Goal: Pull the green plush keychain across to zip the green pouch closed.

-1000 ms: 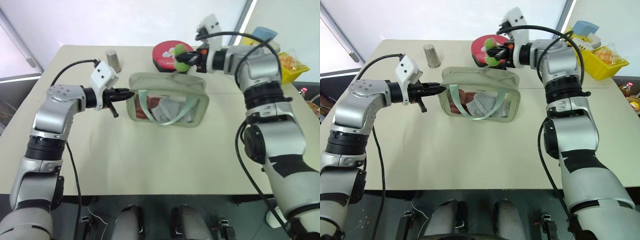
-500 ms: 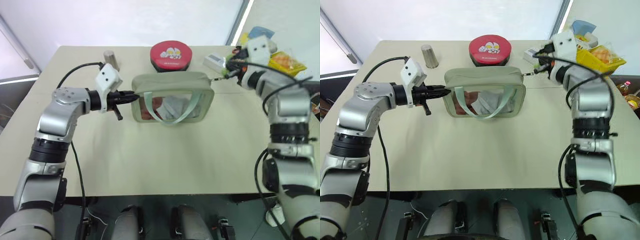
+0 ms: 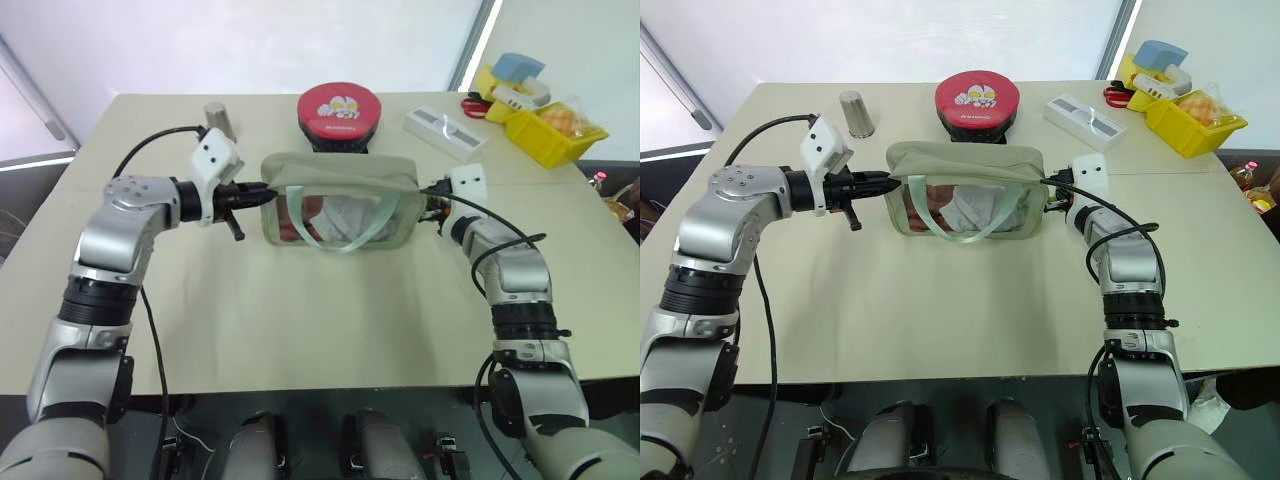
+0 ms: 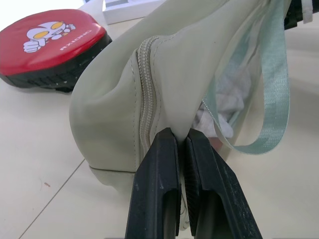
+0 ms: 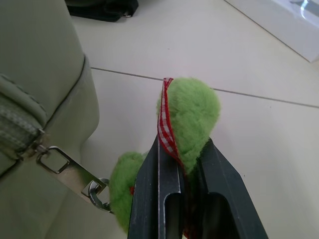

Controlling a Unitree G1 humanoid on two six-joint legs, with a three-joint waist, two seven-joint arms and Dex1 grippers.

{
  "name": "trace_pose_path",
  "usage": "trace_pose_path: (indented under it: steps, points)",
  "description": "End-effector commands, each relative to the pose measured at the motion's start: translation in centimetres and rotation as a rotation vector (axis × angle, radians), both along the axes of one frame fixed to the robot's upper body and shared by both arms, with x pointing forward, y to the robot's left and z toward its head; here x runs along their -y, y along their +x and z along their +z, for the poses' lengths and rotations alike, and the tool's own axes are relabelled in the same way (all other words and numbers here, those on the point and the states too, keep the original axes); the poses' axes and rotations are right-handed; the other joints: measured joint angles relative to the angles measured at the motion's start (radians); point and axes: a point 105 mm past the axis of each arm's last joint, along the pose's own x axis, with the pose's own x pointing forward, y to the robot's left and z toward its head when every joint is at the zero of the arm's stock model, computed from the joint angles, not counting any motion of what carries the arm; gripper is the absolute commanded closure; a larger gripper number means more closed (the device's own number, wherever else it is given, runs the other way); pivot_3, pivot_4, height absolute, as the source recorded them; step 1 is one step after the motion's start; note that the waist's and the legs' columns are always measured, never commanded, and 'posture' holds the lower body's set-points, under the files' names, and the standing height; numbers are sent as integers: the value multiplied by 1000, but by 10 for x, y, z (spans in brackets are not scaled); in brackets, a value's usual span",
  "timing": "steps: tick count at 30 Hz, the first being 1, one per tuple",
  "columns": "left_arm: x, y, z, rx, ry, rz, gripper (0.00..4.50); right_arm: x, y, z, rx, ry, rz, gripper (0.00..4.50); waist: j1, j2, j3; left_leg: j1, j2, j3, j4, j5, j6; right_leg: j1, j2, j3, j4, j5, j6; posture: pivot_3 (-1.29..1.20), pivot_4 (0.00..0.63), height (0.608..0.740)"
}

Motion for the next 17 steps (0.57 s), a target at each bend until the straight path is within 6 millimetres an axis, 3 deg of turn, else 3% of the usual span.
trace_pose_path:
  steps: [1,4,7,8,9,13,17]
  points:
    - [-6,-3,12,7,-34,11,3747,-11,1,45,103,11,146,3430,-4,0,0,0,0,0,0,0,0,0,0,0,0,0,0,0,150,740]
    - [-16,-6,22,-15,-71,17,2426,-6,-7,88,142,59,265,1909,-8,1,1,-1,0,0,0,0,0,-1,0,0,0,0,0,0,150,740]
    - [-26,-12,32,-37,-114,31,921,-4,-23,109,123,45,385,342,-8,1,1,-3,1,-1,0,0,0,-2,0,0,0,0,0,0,150,740]
    - [-31,-16,35,-43,-117,34,405,-4,-30,115,111,23,428,0,-8,1,1,-3,1,-1,-1,0,0,-2,0,0,-1,0,0,0,150,740]
    - [-38,-22,40,-50,-117,40,25,-3,-41,121,94,-4,488,0,-8,1,1,-3,1,-2,-1,0,0,-2,0,0,-1,0,0,0,150,740]
    - [-60,-34,51,-51,-104,101,25,-7,-78,128,17,-67,690,0,-7,1,1,-4,0,-2,-1,0,0,-2,-1,0,-3,0,0,0,150,740]
    - [-72,-46,53,-59,-83,103,25,-12,-97,122,-35,-119,782,0,-8,0,1,-2,1,-2,-1,0,1,-1,-1,0,-3,0,0,0,150,740]
